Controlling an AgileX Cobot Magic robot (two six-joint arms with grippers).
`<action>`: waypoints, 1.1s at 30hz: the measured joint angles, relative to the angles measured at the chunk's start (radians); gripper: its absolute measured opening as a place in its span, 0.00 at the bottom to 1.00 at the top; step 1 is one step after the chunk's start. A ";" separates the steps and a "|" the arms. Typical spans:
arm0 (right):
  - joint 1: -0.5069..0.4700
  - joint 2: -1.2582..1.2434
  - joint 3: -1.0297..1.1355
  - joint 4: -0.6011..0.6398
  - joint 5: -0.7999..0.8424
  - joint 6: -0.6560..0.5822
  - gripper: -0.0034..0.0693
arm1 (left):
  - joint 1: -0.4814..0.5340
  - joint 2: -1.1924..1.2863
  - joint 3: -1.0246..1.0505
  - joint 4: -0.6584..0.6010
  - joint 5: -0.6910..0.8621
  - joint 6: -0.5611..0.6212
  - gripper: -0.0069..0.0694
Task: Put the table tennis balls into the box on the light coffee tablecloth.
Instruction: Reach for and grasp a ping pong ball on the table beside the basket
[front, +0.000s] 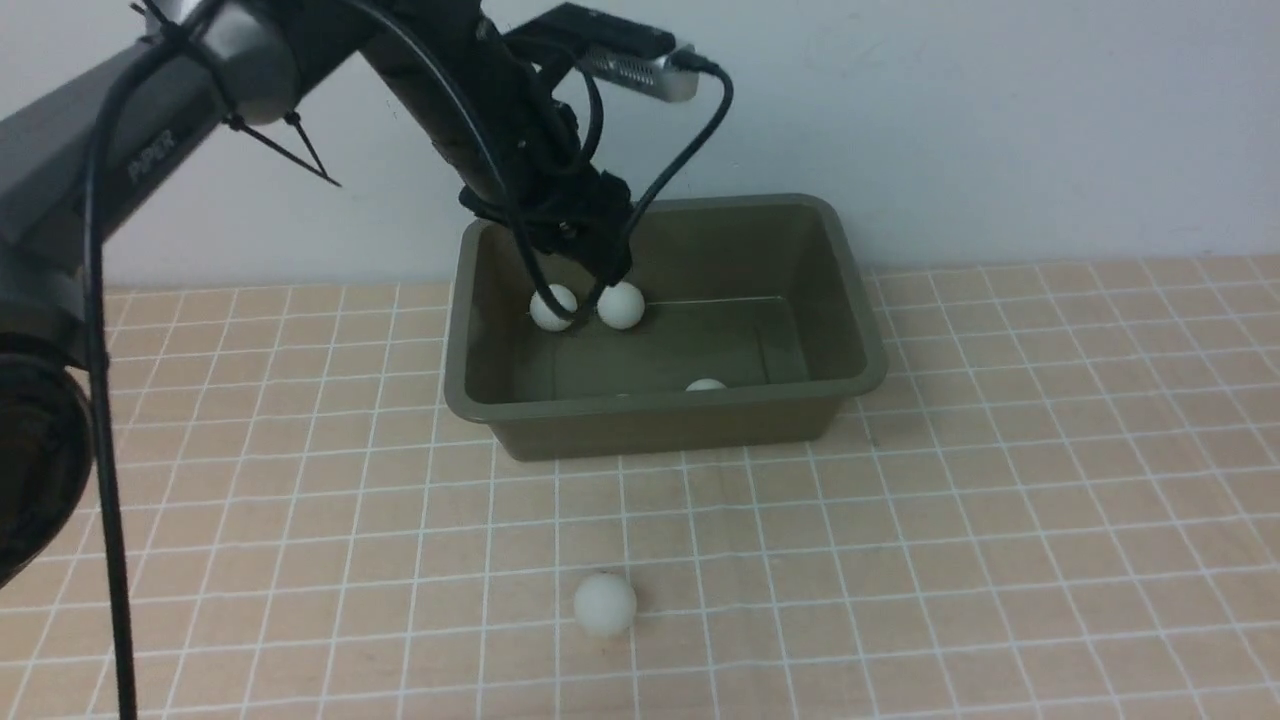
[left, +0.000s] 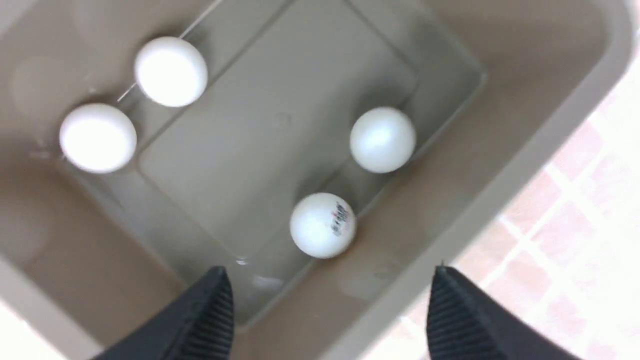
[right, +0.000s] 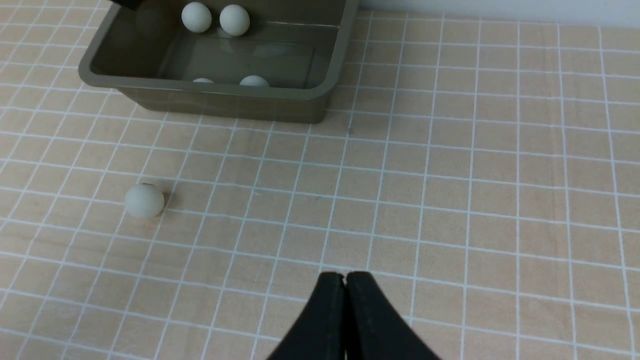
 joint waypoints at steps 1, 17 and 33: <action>0.000 0.000 0.000 0.000 0.000 0.000 0.02 | -0.002 -0.009 0.000 0.000 0.000 -0.031 0.64; 0.000 0.000 0.000 0.007 0.000 0.001 0.02 | -0.167 -0.227 0.558 0.068 -0.007 -0.019 0.58; 0.000 0.000 0.000 0.009 0.000 0.001 0.02 | -0.168 -0.226 0.733 -0.058 -0.247 0.135 0.59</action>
